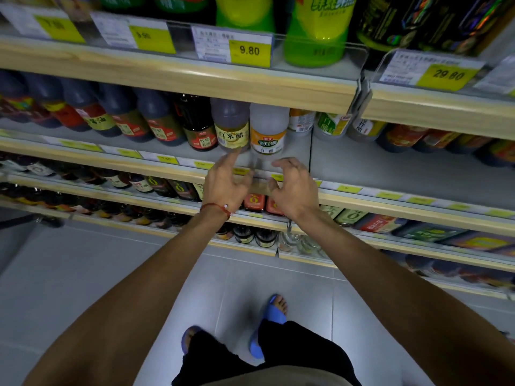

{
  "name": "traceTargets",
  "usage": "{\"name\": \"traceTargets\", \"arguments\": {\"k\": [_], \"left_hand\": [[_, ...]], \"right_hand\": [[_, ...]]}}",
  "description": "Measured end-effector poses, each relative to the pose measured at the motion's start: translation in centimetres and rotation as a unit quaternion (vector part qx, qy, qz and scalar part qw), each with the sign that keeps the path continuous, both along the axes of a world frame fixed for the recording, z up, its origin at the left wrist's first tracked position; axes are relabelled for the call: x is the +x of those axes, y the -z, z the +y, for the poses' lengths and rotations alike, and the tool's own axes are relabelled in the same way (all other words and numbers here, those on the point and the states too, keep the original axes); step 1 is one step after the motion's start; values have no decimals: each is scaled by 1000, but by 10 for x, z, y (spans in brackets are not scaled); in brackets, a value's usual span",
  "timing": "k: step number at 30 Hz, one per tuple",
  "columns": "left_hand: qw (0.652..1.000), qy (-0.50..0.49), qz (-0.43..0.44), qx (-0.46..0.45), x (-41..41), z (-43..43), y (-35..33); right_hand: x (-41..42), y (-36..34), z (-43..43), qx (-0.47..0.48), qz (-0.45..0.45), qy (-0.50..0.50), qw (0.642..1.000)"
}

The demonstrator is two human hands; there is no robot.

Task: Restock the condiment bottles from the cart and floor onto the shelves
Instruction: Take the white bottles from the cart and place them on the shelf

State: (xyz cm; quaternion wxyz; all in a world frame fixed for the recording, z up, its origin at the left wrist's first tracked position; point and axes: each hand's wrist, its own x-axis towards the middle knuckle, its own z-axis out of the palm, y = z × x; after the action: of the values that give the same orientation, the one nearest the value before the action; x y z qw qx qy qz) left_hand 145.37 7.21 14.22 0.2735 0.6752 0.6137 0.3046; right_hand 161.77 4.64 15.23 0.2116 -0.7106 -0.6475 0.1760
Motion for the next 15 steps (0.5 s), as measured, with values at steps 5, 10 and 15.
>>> {"name": "traceTargets", "arguments": {"k": [5,10,15], "left_hand": [[975,49,213,39,-54,-47,-2],[958,47,281,44,-126,-101,-2],[953,5,299,43,-210,-157,1]], "right_hand": [[-31,-15,-39,35,-107,-47,993],[-89,-22,-78,57,-186,-102,976],[-169,-25,-116,68,-188,-165,966]]}}
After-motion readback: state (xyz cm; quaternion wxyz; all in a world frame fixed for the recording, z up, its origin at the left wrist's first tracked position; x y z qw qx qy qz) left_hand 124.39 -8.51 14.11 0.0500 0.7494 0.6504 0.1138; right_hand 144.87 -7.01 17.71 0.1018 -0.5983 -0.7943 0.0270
